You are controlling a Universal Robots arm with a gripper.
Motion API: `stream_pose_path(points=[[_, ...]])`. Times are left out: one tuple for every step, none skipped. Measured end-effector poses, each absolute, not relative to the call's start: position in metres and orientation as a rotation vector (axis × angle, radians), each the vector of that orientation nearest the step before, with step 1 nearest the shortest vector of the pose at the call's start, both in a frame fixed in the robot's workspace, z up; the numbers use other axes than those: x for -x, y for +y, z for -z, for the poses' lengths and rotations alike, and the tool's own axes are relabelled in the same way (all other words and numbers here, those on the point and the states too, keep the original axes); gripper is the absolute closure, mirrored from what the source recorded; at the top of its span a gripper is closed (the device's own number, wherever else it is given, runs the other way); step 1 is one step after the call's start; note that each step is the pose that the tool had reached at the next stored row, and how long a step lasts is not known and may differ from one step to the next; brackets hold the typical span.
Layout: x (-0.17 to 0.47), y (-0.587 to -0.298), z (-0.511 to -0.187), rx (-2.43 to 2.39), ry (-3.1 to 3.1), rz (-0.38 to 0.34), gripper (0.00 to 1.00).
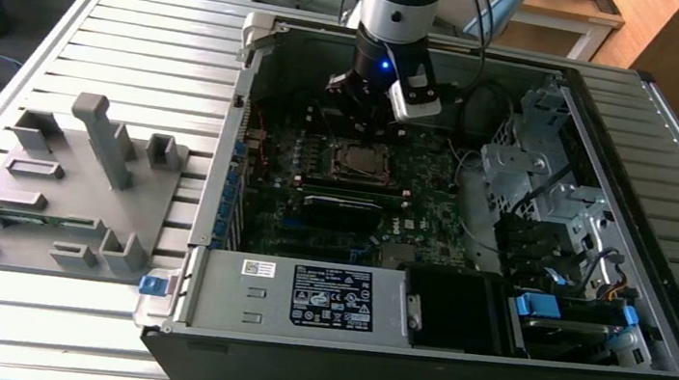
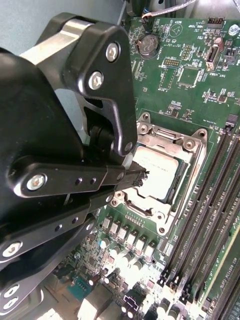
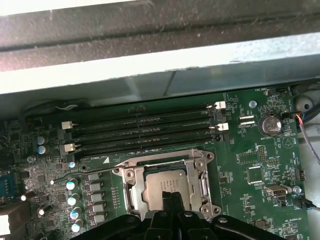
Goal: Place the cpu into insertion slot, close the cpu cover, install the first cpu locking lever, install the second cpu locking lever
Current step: 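Install the first cpu locking lever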
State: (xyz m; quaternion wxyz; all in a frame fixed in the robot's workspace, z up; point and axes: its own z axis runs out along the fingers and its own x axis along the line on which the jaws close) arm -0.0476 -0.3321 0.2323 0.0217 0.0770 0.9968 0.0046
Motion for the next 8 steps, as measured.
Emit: stream_pose_path(points=[[0.0476, -0.3321, -0.2323, -0.239, 3.089, -0.014, 0.90], [0.0476, -0.3322, -0.2324, -0.239, 3.089, -0.014, 0.90], [0.0477, -0.3322, -0.2325, -0.239, 3.089, -0.014, 0.90], [0.0476, -0.3322, -0.2325, -0.239, 3.089, -0.014, 0.90], [0.0477, -0.3322, -0.2325, -0.239, 3.089, -0.014, 0.90], [0.0477, -0.3322, -0.2326, -0.239, 3.089, -0.014, 0.90], [0.0477, -0.3322, -0.2331, -0.239, 3.089, -0.013, 0.90], [0.0477, -0.3322, -0.2335, -0.239, 3.089, -0.013, 0.90]])
